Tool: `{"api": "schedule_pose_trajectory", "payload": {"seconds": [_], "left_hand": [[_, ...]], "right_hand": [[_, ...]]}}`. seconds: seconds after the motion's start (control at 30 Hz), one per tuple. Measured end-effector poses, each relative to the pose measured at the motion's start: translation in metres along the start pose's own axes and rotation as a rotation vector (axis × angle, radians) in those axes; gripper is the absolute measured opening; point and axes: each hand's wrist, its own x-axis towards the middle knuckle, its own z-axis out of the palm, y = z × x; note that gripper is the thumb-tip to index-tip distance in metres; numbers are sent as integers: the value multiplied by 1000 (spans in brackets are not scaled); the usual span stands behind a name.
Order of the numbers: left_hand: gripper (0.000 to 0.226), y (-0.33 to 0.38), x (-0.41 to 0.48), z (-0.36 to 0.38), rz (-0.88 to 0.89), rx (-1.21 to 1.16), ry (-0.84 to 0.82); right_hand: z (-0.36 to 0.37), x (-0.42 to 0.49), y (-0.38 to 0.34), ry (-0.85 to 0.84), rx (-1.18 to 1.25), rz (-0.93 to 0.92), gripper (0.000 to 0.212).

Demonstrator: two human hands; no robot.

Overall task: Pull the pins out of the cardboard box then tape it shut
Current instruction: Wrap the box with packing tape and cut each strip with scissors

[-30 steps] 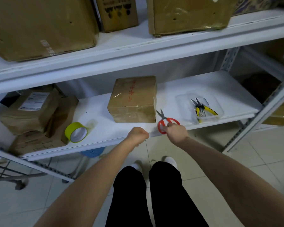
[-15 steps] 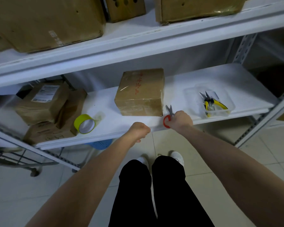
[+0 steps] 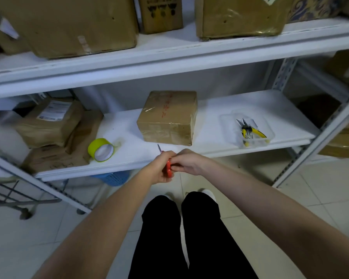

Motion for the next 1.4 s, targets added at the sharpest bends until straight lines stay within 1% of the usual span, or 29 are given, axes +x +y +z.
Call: {"api": "schedule_pose_trajectory", "payload": {"seconds": [0.07,0.1,0.13,0.2,0.27,0.33,0.4,0.47,0.53,0.6,0.67,0.73,0.77,0.83,0.9,1.0,1.07,1.1,1.17,1.23,1.3,1.37,1.4], "left_hand": [[19,1,0,-25,39,-48,135],[20,2,2,-37,62,-20,226],[26,2,6,-47,83,39,317],[52,1,16,-71,114,169,488],[74,4,26,-90,106,226,559],[86,11,43,-103,79,246,590],[93,16,61,-111,64,255,632],[100,24,84,-116,65,336,681],[99,32,94,-115,63,485,757],[90,40,95,-111,38,570,835],[80,48,96,-103,22,511,882],[59,54,101,-96,122,433,952],[53,56,102,-93,206,433,945],[54,63,102,-87,419,445,825],[55,69,97,-81,519,397,732],[52,72,85,-66,554,347,683],[52,71,78,-51,550,340,692],[55,71,75,-44,555,348,704],[64,73,71,-32,574,366,708],[71,77,72,-26,598,406,692],[66,79,75,-20,579,495,657],[57,82,75,-13,547,568,645],[54,83,74,-11,531,576,650]], "right_hand": [[22,10,-9,-47,-35,-29,14],[31,16,-14,-48,-77,-41,15],[35,21,-16,-23,-132,-58,12],[38,39,-21,105,-245,-48,14],[26,58,-19,278,-242,17,10],[6,74,-15,449,-157,78,5],[-14,81,-6,565,-159,100,12],[-29,93,1,644,-209,95,18],[-37,104,4,660,-247,80,24],[-39,115,7,647,-259,64,33],[-42,128,13,650,-267,59,43],[-43,135,15,649,-294,67,42],[-39,130,12,658,-306,68,36],[-36,120,6,703,-297,44,25],[-40,112,4,791,-228,33,29],[-51,96,1,1004,-107,16,40],[-65,87,-1,1163,-8,3,43],[-73,82,-2,1213,28,-27,43],[-86,71,-1,1227,21,-120,44],[-93,61,0,1192,-12,-173,47],[-102,56,1,1200,27,-166,53],[-117,53,2,1228,103,-111,58],[-124,52,3,1229,116,-75,57]]}}
